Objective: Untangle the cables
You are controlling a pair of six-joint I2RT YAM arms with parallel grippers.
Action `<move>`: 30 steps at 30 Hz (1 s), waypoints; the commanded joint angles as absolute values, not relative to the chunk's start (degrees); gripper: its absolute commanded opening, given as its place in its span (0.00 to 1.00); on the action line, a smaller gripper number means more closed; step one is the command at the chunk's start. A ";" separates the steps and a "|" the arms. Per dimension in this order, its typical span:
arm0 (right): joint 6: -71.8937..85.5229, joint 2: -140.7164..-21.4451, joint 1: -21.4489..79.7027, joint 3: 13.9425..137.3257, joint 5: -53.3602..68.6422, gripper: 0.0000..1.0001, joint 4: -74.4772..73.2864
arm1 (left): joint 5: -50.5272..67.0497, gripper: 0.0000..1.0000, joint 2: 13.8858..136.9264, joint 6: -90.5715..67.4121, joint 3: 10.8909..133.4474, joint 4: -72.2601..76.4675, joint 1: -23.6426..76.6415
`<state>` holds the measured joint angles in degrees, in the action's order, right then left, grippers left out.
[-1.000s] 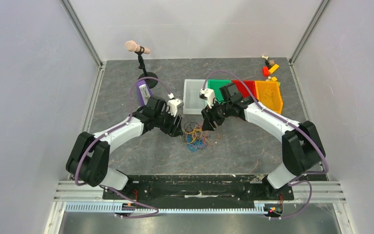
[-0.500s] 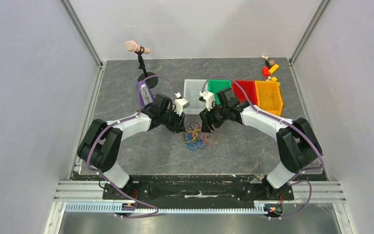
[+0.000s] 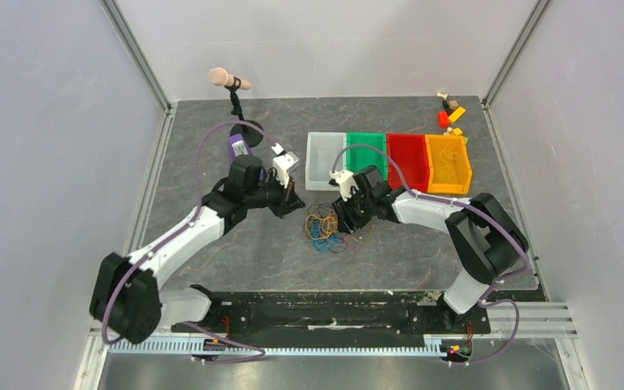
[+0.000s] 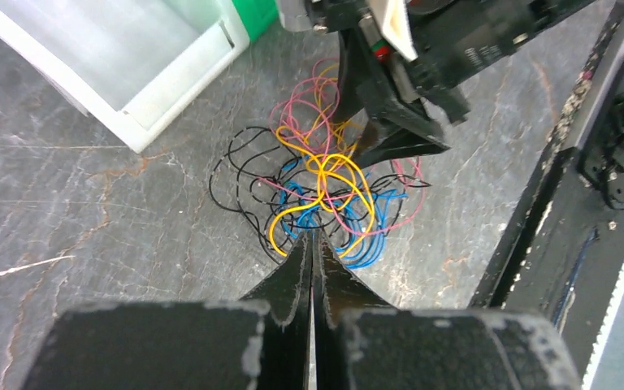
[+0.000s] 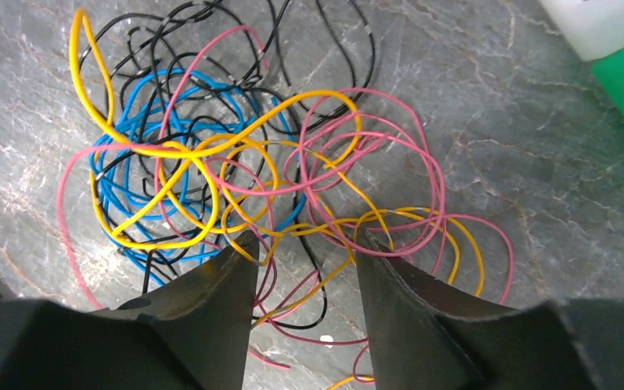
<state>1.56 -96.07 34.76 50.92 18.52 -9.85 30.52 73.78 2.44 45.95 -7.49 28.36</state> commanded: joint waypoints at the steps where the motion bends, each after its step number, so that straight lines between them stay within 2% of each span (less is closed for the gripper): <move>1: 1.93 -96.37 34.78 48.78 13.91 0.48 -5.81 | 29.62 0.02 66.65 -1.41 47.27 -10.96 28.39; 3: 2.00 -96.00 34.77 47.96 14.15 0.41 -5.16 | 28.97 0.02 64.72 -1.89 46.58 -11.71 28.43; 5: 2.02 -95.63 34.78 47.48 14.77 0.40 -4.67 | 27.26 0.02 65.29 -1.58 45.40 -12.75 28.39; 6: 2.04 -95.56 34.75 47.46 14.90 0.39 -4.57 | 26.40 0.13 66.77 -1.13 44.86 -13.02 28.39; 7: 1.99 -95.58 34.78 47.46 15.21 0.39 -4.52 | 26.71 0.33 68.24 -0.35 44.58 -13.11 28.40; 8: 1.92 -95.70 34.78 47.59 15.46 0.39 -4.48 | 27.58 0.47 70.39 1.65 44.58 -13.12 28.39; 9: 2.01 -95.78 34.80 47.76 15.77 0.39 -4.48 | 28.49 0.55 72.70 3.08 44.76 -12.91 28.48; 12: 2.02 -96.09 34.80 48.06 16.21 0.39 -4.98 | 31.43 0.68 79.05 7.35 48.16 -13.05 28.69; 21: 2.22 -95.55 34.78 49.21 18.14 0.39 -6.76 | 29.44 0.68 90.27 26.72 56.02 -15.27 30.50; 30: 3.08 -95.88 34.80 49.83 19.25 0.40 -7.79 | 34.96 0.51 94.75 33.89 58.21 -13.23 31.21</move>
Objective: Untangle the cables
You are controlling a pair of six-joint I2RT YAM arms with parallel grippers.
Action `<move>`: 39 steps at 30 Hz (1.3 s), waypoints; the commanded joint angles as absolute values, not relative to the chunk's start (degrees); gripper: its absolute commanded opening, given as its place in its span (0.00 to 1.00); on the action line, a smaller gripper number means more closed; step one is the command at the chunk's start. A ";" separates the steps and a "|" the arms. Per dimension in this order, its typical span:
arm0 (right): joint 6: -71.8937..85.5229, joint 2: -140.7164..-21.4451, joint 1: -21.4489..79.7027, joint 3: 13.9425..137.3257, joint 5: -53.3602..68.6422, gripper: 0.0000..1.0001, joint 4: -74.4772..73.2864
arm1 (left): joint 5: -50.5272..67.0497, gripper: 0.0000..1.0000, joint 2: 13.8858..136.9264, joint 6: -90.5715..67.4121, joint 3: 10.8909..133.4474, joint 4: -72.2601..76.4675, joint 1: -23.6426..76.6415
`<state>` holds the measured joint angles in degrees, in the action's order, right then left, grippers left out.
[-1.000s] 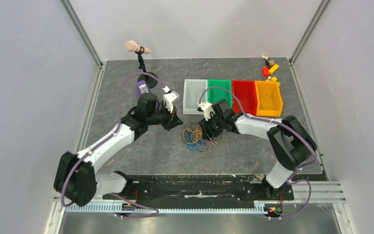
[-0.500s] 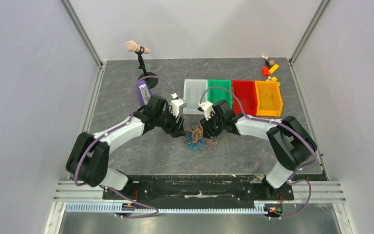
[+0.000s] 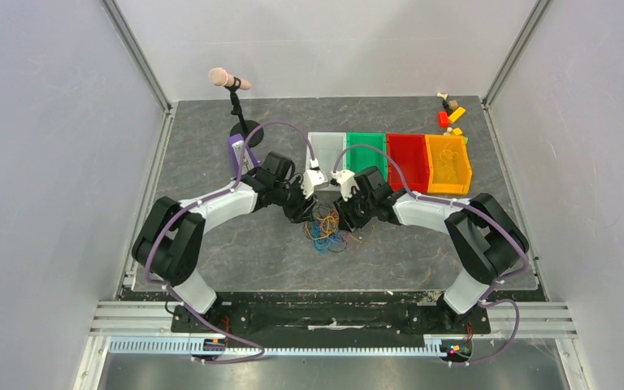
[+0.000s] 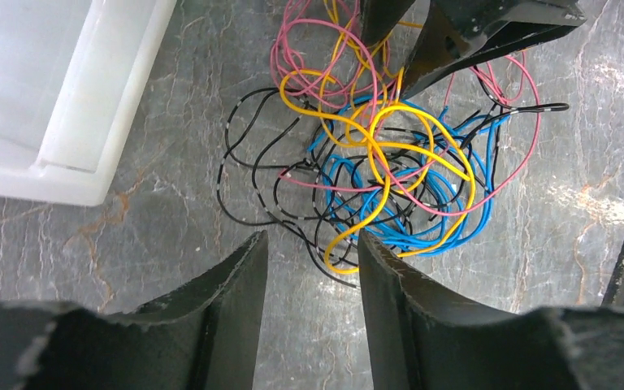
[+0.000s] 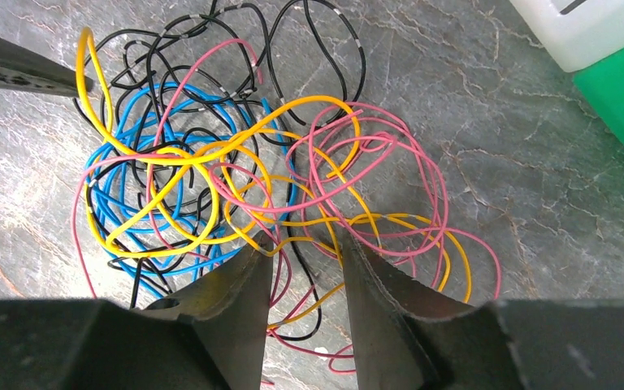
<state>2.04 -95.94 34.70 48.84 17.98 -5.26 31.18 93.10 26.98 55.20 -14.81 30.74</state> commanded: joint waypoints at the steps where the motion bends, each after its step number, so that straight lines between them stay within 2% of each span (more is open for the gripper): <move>1: 3.08 -95.82 34.80 49.83 19.25 0.40 -7.95 | 35.54 0.50 94.75 34.64 58.32 -13.29 31.20; 11: 3.12 -95.72 34.69 49.22 19.50 0.39 -8.79 | 41.14 0.38 92.95 48.36 55.11 -11.90 31.20; 19: 3.19 -95.95 34.71 49.74 19.80 0.39 -8.97 | 41.65 0.39 95.78 57.77 56.30 -13.79 31.97; 25: 3.00 -96.30 34.69 49.92 19.10 0.40 -8.80 | 40.67 0.23 93.99 60.12 54.80 -15.82 33.16; 29: 2.70 -96.98 34.67 50.01 16.68 0.40 -8.77 | 39.31 0.02 87.61 55.18 53.70 -17.69 33.40; 35: 1.45 -97.13 34.63 49.00 11.57 0.41 -8.64 | 38.39 0.02 69.35 38.62 56.07 -20.42 32.79; 39: 0.56 -96.88 34.27 47.81 10.14 0.43 -8.61 | 36.27 0.02 61.65 31.55 60.19 -25.17 32.14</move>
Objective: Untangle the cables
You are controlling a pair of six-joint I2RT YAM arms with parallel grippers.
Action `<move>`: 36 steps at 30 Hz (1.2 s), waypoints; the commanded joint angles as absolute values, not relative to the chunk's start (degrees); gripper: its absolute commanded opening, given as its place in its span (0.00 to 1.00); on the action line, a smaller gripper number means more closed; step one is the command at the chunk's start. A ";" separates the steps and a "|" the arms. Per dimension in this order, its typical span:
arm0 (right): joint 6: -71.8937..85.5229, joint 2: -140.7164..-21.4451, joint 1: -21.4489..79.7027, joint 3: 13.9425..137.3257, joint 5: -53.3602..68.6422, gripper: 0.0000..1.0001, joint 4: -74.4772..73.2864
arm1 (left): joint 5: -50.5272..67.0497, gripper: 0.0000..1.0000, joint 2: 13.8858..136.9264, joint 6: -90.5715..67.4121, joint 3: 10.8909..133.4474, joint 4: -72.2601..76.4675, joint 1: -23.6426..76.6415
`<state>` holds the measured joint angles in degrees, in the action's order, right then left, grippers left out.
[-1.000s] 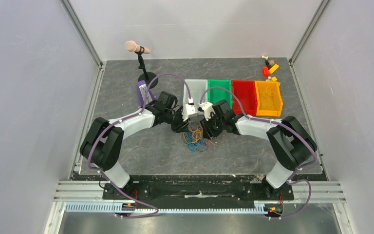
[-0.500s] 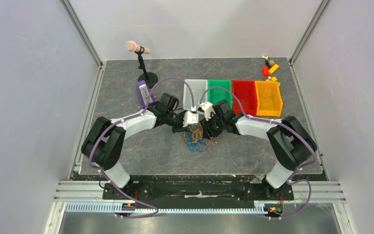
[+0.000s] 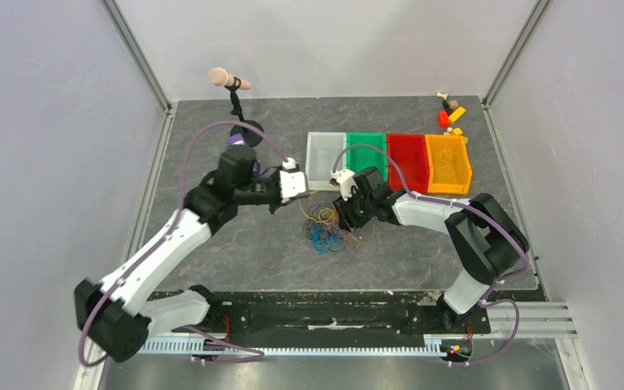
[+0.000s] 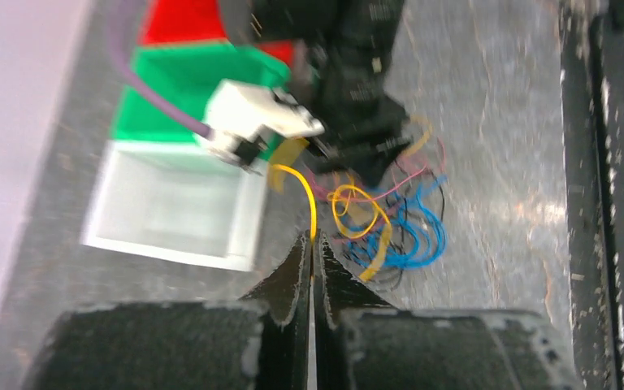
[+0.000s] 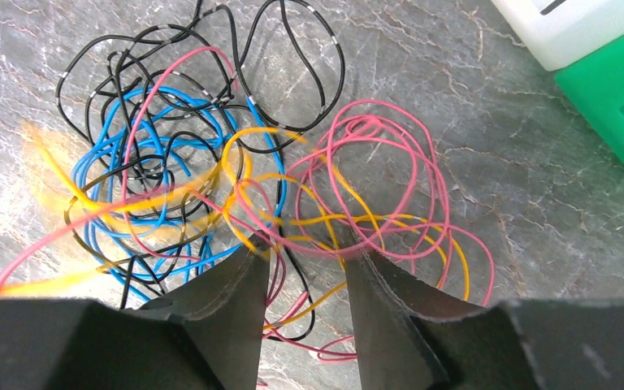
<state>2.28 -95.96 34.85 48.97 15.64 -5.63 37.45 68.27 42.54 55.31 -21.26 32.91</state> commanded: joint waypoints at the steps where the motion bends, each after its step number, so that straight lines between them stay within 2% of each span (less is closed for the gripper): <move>1: 0.53 -96.69 34.23 47.43 10.19 0.44 -8.64 | 36.05 0.02 60.25 30.08 61.56 -26.30 31.48; 8: -1.00 -95.44 34.01 45.71 10.46 0.47 -9.04 | 31.14 0.02 55.44 20.33 73.47 -25.54 30.07; 13: -2.63 -94.12 33.75 46.23 12.50 0.52 -9.92 | 28.26 0.02 57.25 12.74 83.64 -23.06 30.06; 24: -4.82 -94.25 33.33 47.62 15.90 0.58 -12.44 | 24.51 0.02 63.24 7.23 102.28 -21.69 30.06; 28: -4.85 -87.93 32.75 49.09 19.29 0.64 -12.63 | 26.35 0.02 63.39 4.57 99.78 -21.62 30.06; 36: -6.46 -77.37 31.47 55.83 18.81 0.77 -18.01 | 25.40 0.02 61.58 1.48 86.10 -19.91 30.04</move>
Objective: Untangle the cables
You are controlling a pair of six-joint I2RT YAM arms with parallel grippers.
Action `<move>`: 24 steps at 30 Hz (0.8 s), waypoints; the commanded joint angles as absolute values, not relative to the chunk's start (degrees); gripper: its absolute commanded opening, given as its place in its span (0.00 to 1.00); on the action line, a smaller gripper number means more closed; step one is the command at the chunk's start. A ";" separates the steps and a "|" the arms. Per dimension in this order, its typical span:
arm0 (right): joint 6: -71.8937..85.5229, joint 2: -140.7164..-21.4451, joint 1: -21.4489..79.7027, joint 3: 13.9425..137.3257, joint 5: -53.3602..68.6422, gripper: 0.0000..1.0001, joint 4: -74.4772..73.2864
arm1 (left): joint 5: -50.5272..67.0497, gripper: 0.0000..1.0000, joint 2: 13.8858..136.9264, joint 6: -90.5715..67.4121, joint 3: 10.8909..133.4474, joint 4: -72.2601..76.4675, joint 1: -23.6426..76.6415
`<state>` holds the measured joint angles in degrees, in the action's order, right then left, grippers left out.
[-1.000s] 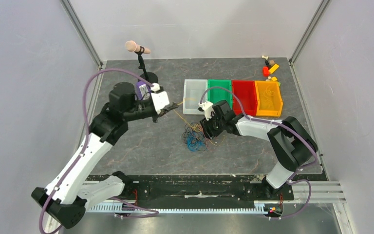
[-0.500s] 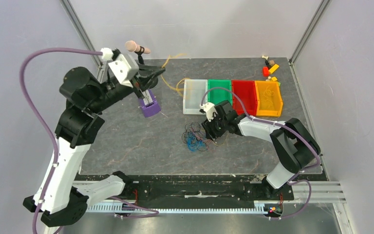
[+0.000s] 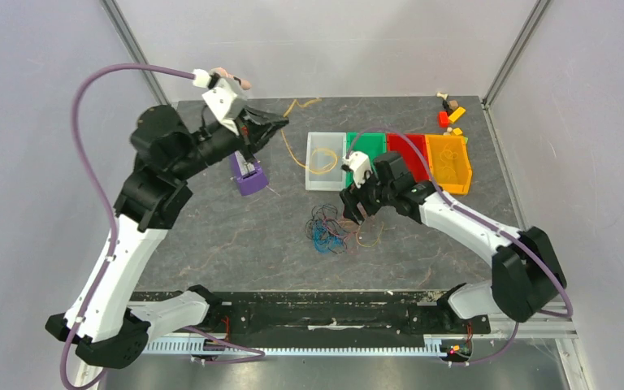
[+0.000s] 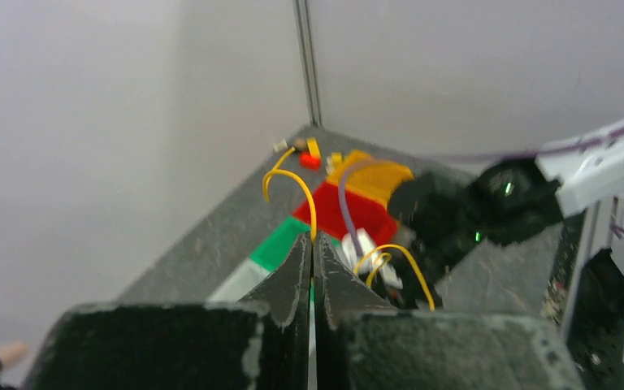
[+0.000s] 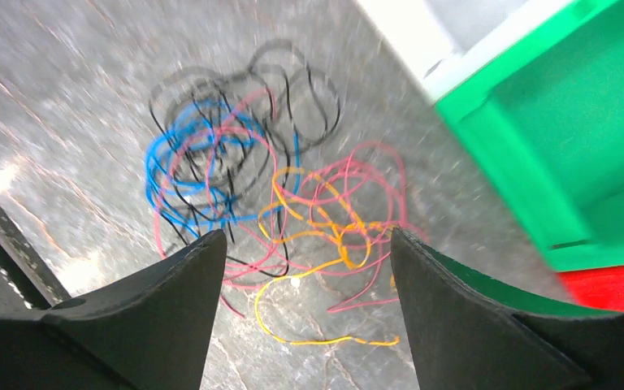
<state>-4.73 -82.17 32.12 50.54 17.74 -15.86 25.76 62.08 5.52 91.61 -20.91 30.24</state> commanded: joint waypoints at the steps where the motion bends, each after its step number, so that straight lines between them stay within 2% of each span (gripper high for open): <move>1: -7.10 -76.63 31.33 56.50 19.57 0.78 -18.93 | 25.40 0.02 61.38 1.11 84.29 -19.69 30.05; 4: -8.65 -74.49 30.79 58.28 20.29 0.77 -22.02 | 25.95 0.02 60.80 0.59 79.60 -19.64 30.06; 10: -10.07 -69.75 27.77 63.78 30.84 0.82 -28.63 | 28.18 0.02 61.71 -6.42 73.15 -16.40 30.10; 15: -4.94 -64.83 28.01 66.69 38.80 0.96 -24.93 | 31.09 0.02 65.06 -12.62 71.70 -13.41 30.21; 24: 3.69 -71.30 31.97 73.45 44.95 0.87 -17.91 | 30.68 0.02 68.85 -19.36 71.70 -9.99 31.77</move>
